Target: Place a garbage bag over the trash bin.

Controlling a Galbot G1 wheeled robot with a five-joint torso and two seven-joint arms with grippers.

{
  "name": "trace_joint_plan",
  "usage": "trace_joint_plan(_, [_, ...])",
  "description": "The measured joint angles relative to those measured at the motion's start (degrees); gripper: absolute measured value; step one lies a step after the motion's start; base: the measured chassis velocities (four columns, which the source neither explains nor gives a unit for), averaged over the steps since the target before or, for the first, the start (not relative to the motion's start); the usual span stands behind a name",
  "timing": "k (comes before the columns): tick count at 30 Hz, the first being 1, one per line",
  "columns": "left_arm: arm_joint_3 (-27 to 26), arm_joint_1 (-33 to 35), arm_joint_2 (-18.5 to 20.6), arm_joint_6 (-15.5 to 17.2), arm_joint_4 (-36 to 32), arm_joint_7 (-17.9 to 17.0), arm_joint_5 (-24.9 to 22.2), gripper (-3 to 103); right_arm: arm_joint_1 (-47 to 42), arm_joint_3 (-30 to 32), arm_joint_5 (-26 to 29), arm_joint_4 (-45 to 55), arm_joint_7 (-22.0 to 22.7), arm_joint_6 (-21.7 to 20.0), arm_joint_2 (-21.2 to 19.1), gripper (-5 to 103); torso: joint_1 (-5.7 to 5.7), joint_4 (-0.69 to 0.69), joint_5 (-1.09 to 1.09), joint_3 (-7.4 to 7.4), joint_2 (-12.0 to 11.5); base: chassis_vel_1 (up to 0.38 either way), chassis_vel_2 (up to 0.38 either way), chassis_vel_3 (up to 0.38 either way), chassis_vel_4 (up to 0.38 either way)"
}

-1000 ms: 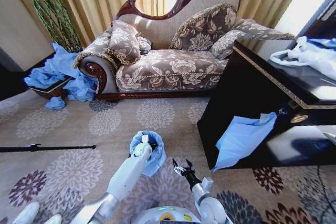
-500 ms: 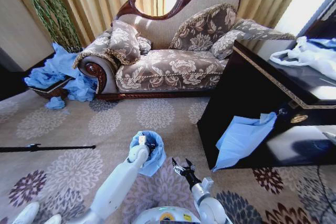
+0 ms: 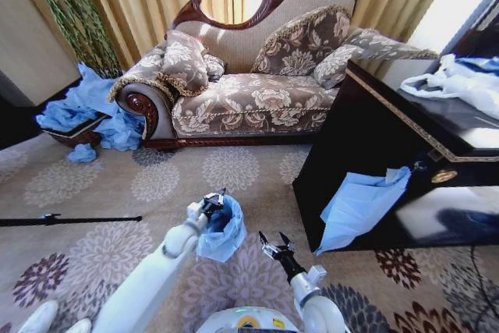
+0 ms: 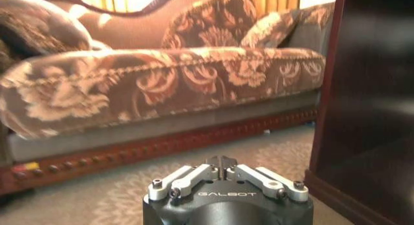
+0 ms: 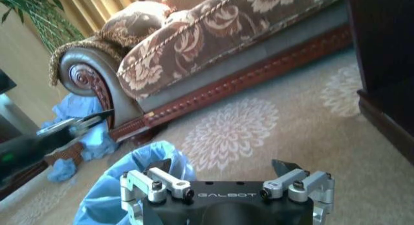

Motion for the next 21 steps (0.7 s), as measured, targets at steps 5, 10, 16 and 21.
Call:
trace_joint_plan(5, [-9.5, 8.9, 0.6, -1.8, -3.2, 3.4, -0.4, 22, -0.8, 2.9, -2.2, -0.3, -3.3, 1.5, 2.7, 100, 0.0, -0.01, -0.01, 0.0, 0.0, 0.0, 0.0, 0.0, 0.0])
trace_joint_plan(10, [-18.6, 16.5, 0.0, -3.4, -4.8, 5.1, -0.8, 43, -1.4, 4.7, -4.0, -0.9, -6.0, 2.7, 4.7, 100, 0.0, -0.01, -0.01, 0.0, 0.0, 0.0, 0.0, 0.0, 0.0])
trace_joint_plan(16, [-24.9, 23.3, -1.4, -5.8, -5.1, 9.2, -1.2, 65, -0.9, 6.7, -7.6, -2.7, -8.1, 4.5, 7.3, 100, 0.0, 0.0, -0.01, 0.0, 0.0, 0.0, 0.0, 0.0, 0.0])
trace_joint_plan(21, [-26.6, 25.3, -2.2, -6.6, -4.6, 14.2, -4.1, 76, -0.9, 8.0, -12.6, -2.6, -8.3, 6.3, 9.1, 100, 0.0, -0.01, -0.01, 0.0, 0.0, 0.0, 0.0, 0.0, 0.0])
